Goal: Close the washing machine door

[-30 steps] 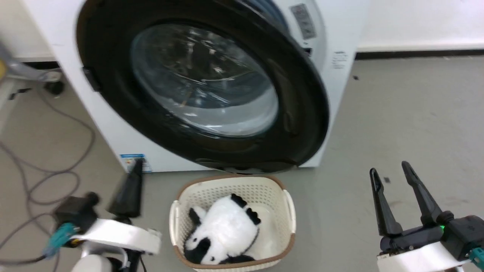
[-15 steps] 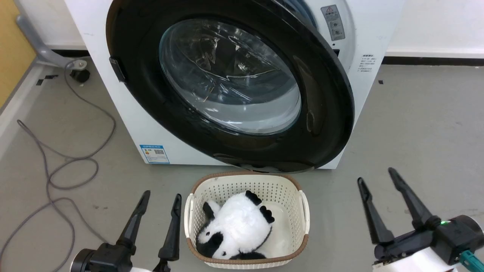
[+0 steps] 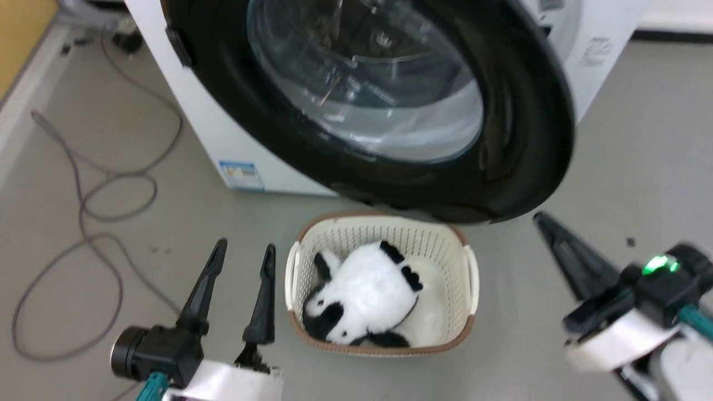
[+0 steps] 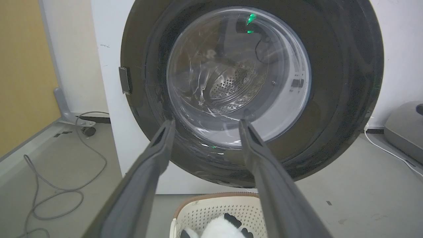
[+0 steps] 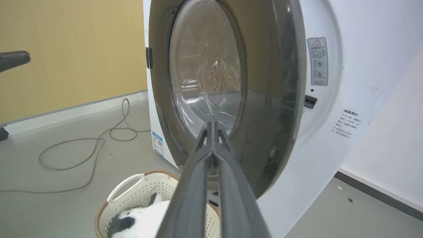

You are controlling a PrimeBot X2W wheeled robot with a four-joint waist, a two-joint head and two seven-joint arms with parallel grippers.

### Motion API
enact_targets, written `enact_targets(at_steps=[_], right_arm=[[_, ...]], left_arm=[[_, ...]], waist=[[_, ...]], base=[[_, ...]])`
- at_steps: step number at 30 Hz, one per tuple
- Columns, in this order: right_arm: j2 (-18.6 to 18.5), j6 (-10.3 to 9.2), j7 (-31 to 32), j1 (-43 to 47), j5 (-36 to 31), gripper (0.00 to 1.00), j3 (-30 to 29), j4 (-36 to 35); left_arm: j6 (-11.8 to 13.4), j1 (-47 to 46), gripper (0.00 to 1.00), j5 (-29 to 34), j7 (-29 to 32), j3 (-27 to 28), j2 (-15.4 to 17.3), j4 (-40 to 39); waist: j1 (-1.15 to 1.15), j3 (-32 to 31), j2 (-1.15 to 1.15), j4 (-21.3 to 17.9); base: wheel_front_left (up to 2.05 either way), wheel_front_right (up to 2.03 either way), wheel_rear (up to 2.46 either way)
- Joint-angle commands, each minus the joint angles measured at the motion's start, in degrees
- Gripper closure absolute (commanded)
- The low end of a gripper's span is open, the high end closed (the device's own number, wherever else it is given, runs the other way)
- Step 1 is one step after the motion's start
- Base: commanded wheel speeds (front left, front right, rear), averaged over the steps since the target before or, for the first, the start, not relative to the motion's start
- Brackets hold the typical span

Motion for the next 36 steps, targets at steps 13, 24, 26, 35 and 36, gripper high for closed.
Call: enact_targets(at_steps=[13, 24, 26, 35, 36], right_arm=[[-13.53, 0.03, -0.15, -23.55, 12.84, 1.00, 7.26, 13.05], [-16.84, 0.03, 4.39, -38.33, 19.34, 1.00, 7.11, 19.36], [-16.86, 0.03, 5.58, -40.50, 19.73, 1.00, 6.81, 20.62], [-15.26, 0.03, 8.40, -47.80, 19.05, 1.00, 6.27, 26.38], [-14.99, 0.03, 8.24, -48.03, 18.95, 1.00, 6.26, 26.76]], left_arm=[[-0.17, -6.76, 0.00, 0.90, -0.24, -2.06, -0.87, 0.00], [2.30, -9.93, 0.00, -0.57, -0.24, -3.56, -0.90, -1.41], [2.47, -10.32, 0.00, -0.88, -0.24, -3.50, -0.90, -1.46], [3.14, -11.62, 0.00, -0.96, -0.24, -3.43, -0.90, -1.62], [3.22, -11.74, 0.00, -1.00, -0.24, -3.44, -0.90, -1.57]], waist=[[0.00, 11.71, 0.00, 5.32], [0.00, 17.09, 0.00, 7.06], [0.00, 17.73, 0.00, 7.24], [0.00, 19.56, 0.00, 7.12], [0.00, 19.50, 0.00, 7.08]], base=[[0.00, 0.00, 0.00], [0.00, 0.00, 0.00], [0.00, 0.00, 0.00], [0.00, 0.00, 0.00], [0.00, 0.00, 0.00]])
